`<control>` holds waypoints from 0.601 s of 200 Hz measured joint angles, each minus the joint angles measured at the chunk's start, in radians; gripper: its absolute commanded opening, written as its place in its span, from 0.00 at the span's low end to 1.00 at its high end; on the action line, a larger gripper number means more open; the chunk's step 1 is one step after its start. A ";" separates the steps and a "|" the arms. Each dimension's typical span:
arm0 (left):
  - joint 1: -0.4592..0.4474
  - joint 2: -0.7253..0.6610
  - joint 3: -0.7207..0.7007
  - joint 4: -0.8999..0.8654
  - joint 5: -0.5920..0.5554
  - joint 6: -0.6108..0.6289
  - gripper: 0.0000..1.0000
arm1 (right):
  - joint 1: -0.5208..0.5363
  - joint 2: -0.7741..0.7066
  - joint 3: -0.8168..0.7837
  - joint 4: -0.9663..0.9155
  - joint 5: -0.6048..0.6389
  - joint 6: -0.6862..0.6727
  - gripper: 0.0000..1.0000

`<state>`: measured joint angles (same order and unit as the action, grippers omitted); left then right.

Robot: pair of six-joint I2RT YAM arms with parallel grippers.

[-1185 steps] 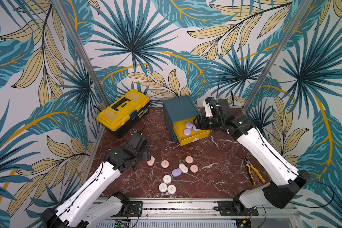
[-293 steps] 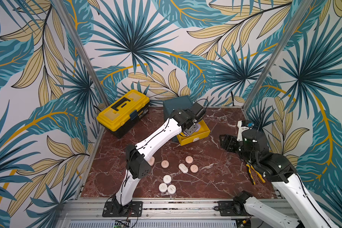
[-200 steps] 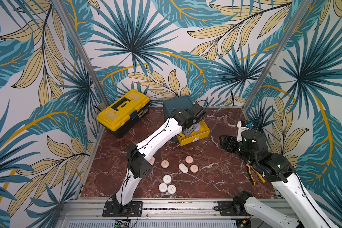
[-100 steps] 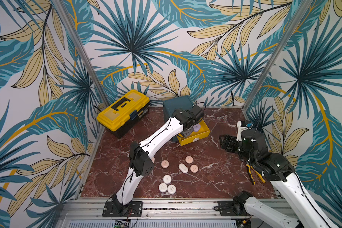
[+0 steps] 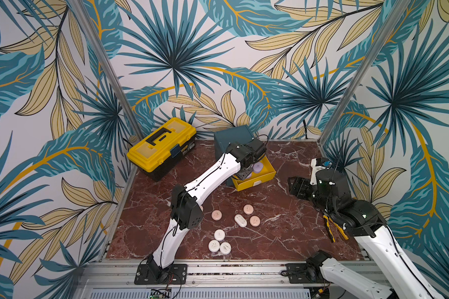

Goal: Put the bluetooth earphones in the drawer according to color
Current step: Place the bluetooth earphone in the drawer.

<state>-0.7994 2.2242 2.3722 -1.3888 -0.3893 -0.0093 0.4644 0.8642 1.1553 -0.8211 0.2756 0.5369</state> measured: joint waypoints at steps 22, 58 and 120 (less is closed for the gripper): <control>0.000 0.006 0.000 0.001 0.009 0.000 0.59 | -0.001 0.000 0.000 0.000 0.000 -0.003 0.79; 0.000 0.007 0.002 0.002 0.012 -0.003 0.62 | -0.004 0.000 0.000 0.000 0.000 -0.004 0.79; -0.009 -0.071 0.003 0.032 0.019 0.002 0.66 | -0.006 0.000 0.000 0.000 -0.009 -0.006 0.79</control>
<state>-0.8082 2.1529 2.3756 -1.3571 -0.3698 -0.0071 0.4587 0.8642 1.1553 -0.8211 0.2668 0.5304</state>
